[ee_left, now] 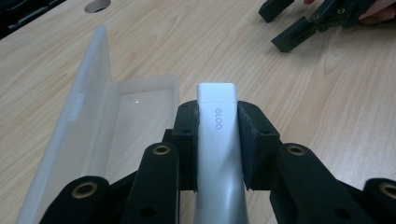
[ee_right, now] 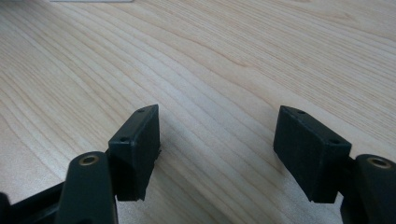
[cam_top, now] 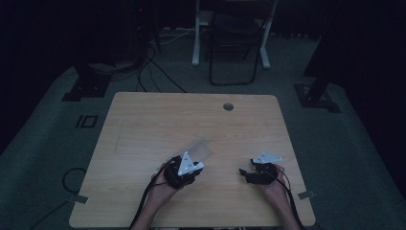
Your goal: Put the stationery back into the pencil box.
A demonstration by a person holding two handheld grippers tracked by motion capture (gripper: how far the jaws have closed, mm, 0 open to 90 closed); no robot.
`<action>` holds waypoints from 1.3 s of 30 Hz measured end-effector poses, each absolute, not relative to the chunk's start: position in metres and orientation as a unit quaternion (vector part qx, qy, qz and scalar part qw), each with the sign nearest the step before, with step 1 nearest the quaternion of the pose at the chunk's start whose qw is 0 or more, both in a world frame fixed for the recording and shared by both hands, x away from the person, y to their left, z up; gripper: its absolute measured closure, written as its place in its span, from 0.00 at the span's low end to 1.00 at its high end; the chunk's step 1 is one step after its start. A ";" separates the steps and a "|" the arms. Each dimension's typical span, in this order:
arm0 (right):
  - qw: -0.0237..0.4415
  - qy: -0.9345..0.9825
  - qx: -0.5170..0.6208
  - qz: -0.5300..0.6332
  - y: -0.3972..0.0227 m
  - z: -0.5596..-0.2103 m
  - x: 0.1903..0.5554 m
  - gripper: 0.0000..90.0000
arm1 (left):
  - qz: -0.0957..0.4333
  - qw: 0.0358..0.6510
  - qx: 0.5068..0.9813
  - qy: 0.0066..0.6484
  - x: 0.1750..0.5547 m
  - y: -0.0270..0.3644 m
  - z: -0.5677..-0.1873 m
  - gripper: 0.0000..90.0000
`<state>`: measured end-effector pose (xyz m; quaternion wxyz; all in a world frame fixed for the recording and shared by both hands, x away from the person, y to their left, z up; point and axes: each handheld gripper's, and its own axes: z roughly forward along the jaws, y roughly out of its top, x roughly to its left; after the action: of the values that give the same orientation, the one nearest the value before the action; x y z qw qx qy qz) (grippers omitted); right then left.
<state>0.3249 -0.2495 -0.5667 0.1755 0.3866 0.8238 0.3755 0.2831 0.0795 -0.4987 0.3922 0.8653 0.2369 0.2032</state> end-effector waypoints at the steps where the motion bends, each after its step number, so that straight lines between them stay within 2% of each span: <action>1: 0.176 0.824 0.387 0.376 -0.250 -0.567 0.325 0.35 | 0.205 0.392 0.865 0.237 0.284 0.080 -0.498 0.79; 39: 0.176 0.824 0.387 0.376 -0.250 -0.567 0.325 0.35 | 0.246 0.386 0.854 0.249 0.301 0.085 -0.506 0.79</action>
<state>0.3249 -0.2495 -0.5668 0.1758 0.3865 0.8238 0.3755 0.3010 0.0849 -0.5063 0.3856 0.8536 0.2492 0.2462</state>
